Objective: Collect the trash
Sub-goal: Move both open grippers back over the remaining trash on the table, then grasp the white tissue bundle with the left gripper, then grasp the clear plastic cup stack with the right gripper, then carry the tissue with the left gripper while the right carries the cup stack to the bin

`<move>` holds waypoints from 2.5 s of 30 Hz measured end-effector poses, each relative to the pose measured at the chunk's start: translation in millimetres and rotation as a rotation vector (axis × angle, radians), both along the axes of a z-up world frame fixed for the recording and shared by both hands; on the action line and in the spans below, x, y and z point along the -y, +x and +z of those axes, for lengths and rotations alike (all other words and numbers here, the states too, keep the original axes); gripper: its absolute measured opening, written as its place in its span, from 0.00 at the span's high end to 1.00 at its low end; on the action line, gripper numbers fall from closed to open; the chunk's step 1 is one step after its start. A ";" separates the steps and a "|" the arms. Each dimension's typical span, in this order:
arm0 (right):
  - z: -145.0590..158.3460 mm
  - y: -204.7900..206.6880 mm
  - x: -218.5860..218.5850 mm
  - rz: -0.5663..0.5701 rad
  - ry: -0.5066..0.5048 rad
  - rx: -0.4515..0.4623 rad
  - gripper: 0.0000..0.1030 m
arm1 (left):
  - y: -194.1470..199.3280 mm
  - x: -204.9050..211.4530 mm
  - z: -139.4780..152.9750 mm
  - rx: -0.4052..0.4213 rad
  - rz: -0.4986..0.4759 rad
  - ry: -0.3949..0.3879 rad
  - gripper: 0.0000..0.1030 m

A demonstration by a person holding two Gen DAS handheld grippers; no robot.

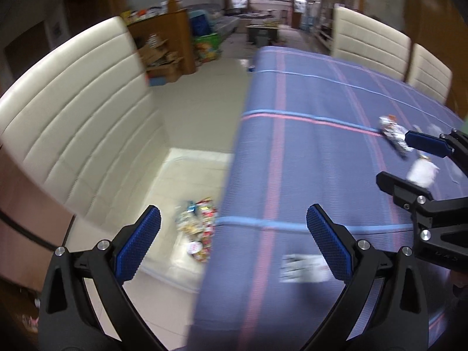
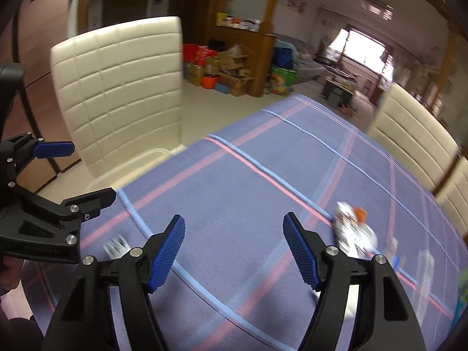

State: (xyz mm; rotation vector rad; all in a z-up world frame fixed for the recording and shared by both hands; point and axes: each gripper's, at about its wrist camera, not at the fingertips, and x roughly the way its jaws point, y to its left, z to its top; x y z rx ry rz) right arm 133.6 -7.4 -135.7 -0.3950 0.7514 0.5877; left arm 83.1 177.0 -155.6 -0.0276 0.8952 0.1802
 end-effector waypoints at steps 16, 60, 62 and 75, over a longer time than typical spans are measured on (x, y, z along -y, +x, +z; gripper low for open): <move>-15.1 24.6 216.9 -0.424 -0.001 -0.037 0.34 | 68.7 208.7 -12.8 -0.049 -0.384 -0.008 0.04; -4.4 -2.0 203.2 -0.383 -0.009 0.045 0.61 | 62.7 215.0 3.8 -0.032 -0.391 -0.030 0.65; -0.3 -5.2 191.7 -0.359 -0.009 0.051 0.61 | 57.5 207.5 6.7 -0.026 -0.381 -0.034 0.65; 7.0 -19.6 113.8 -0.215 -0.046 0.059 0.61 | 28.9 135.8 12.7 0.010 -0.266 -0.069 0.65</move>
